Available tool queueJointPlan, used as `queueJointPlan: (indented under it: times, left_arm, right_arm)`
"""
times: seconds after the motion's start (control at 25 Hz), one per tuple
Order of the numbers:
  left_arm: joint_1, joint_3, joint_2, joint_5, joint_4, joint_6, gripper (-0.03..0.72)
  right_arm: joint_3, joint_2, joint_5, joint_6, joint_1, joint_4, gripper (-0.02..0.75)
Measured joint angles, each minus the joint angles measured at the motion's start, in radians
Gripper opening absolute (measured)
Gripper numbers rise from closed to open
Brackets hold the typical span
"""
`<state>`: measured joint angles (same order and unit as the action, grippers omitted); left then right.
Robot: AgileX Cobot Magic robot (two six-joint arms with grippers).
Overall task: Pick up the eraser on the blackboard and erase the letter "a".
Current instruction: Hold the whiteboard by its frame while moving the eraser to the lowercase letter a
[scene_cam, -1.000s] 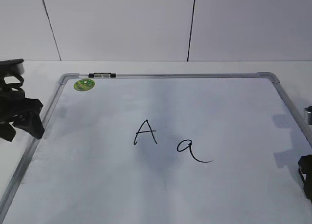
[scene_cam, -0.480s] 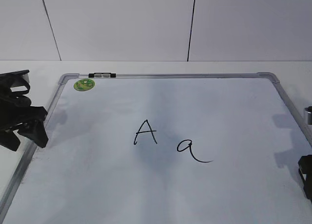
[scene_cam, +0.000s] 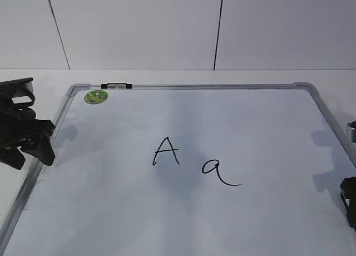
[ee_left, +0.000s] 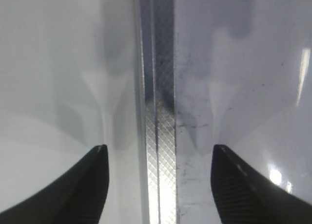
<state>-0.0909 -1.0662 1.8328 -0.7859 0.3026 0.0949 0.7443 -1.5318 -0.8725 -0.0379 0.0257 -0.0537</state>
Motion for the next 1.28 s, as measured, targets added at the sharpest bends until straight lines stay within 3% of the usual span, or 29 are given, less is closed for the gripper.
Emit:
queueJointPlan:
  times: [0.72, 1.04, 1.28]
  left_arm:
    - [0.000, -0.018, 0.046, -0.018, 0.017, 0.000, 0.435]
    - [0.000, -0.024, 0.047, -0.027, 0.032, 0.000, 0.184]
    - [0.000, -0.026, 0.047, -0.029, 0.029, 0.000, 0.157]
  right_arm:
    - [0.000, 0.000, 0.000, -0.001, 0.000, 0.000, 0.551]
    - [0.000, 0.000, 0.000, -0.001, 0.000, 0.000, 0.551]
    - [0.000, 0.000, -0.004, -0.001, 0.000, 0.000, 0.551]
